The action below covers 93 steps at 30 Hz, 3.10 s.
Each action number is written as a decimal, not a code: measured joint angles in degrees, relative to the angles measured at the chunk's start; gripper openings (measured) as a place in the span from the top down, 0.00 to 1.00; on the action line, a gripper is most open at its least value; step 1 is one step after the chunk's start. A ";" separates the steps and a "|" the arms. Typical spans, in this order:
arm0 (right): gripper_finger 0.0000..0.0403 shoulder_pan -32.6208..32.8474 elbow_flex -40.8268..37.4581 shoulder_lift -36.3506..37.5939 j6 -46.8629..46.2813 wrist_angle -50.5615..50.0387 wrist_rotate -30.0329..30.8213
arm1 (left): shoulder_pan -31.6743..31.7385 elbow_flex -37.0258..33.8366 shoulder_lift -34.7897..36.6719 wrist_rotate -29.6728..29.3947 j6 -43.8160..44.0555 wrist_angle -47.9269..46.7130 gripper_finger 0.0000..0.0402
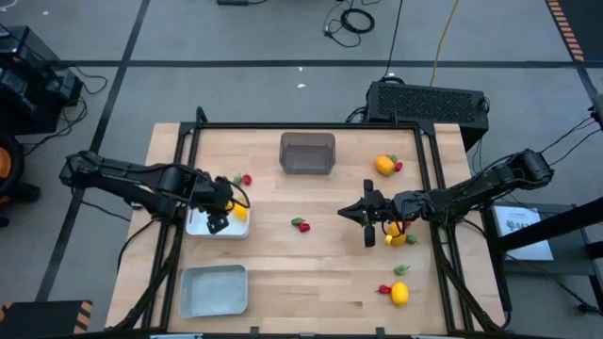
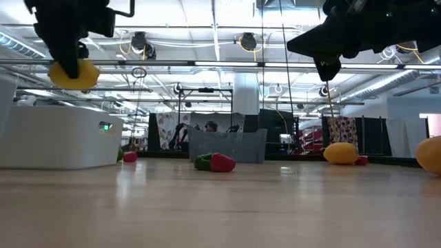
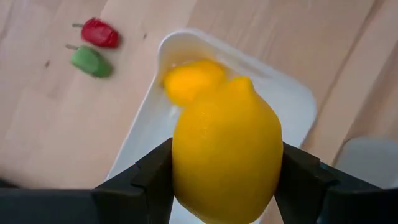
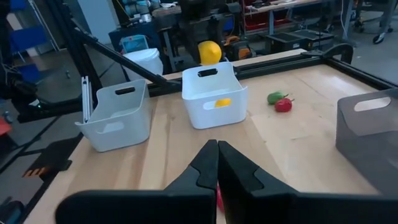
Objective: Sort produce into baskets
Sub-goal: Put the lemon into the white bin
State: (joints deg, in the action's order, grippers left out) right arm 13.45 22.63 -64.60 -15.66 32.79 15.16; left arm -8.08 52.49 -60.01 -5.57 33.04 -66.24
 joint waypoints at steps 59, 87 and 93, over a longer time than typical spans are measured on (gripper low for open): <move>1.00 0.98 0.02 0.04 -6.52 -9.11 -0.63 | -1.55 8.21 -19.42 -8.91 -25.88 33.50 0.09; 1.00 23.14 15.98 -7.60 -30.45 -35.60 2.72 | -7.15 12.24 -52.08 6.46 -41.59 95.91 0.09; 1.00 26.40 23.28 -9.41 -34.85 -51.85 2.69 | -6.16 27.25 -61.76 8.73 -44.26 85.77 0.09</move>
State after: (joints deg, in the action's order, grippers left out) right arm 39.86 45.92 -74.01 -50.50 -19.06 17.85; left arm -14.24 79.74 -121.77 3.16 -11.23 19.53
